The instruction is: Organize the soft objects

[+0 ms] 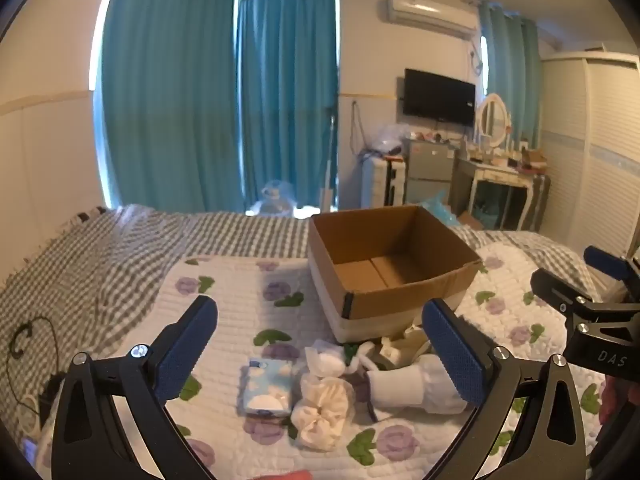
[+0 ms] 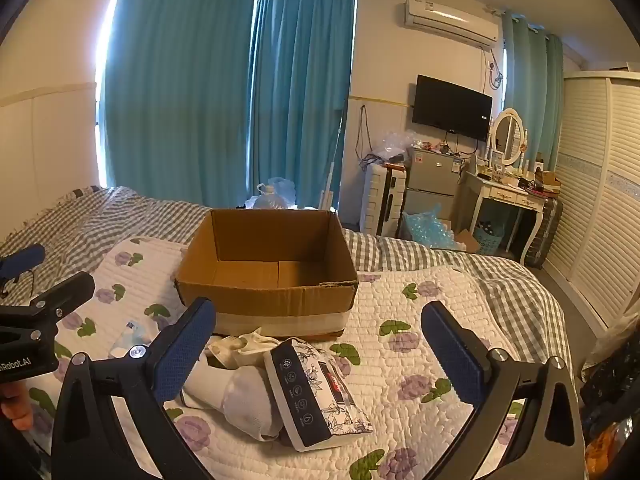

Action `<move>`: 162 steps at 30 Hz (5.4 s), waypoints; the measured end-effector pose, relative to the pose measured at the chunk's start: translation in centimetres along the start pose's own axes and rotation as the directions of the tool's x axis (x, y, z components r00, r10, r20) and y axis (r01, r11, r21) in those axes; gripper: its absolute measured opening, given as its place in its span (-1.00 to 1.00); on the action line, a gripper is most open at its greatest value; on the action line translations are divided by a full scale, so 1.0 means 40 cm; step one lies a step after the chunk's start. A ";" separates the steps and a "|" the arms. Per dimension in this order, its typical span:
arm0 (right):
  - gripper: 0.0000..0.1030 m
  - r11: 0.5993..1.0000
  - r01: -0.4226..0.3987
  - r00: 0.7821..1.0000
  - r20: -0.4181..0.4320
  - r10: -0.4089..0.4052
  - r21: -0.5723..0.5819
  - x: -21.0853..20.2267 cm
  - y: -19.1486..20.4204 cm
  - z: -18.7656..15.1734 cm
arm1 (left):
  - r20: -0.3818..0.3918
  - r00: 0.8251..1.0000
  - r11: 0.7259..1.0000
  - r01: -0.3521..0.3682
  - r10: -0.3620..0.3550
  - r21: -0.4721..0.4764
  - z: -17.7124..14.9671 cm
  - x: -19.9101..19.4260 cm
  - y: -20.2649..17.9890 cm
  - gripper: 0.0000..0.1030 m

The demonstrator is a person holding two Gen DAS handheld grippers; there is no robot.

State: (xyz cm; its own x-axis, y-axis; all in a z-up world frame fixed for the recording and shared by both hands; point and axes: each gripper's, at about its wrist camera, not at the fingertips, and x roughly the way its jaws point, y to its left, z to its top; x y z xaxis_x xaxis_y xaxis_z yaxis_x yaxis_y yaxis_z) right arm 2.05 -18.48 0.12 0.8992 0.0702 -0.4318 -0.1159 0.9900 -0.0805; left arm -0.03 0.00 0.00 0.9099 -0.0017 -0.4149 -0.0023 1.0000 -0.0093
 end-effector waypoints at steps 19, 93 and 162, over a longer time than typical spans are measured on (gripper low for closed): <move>1.00 1.000 0.002 1.000 -0.017 -0.002 -0.022 0.010 0.014 -0.005 | -0.008 1.000 1.000 -0.019 0.019 -0.002 -0.009 0.008 0.004 1.00; 1.00 0.999 -0.027 0.999 -0.024 0.026 -0.039 0.000 0.028 -0.006 | 0.002 1.000 1.000 -0.011 0.011 -0.011 0.015 -0.026 0.009 1.00; -0.14 1.000 -0.018 0.921 -0.390 0.014 -0.007 0.170 -0.076 -0.169 | -0.452 0.873 0.966 0.245 -0.186 0.077 -0.192 0.184 -0.198 -0.28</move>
State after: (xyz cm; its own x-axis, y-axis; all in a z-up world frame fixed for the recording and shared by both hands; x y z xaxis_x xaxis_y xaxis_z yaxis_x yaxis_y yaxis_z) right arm 5.67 -21.84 -8.66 0.6621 0.0308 -0.7488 -0.1349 0.9877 -0.0787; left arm 3.50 -7.99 -9.99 0.6068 -0.1914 -0.7715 0.2527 0.9667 -0.0411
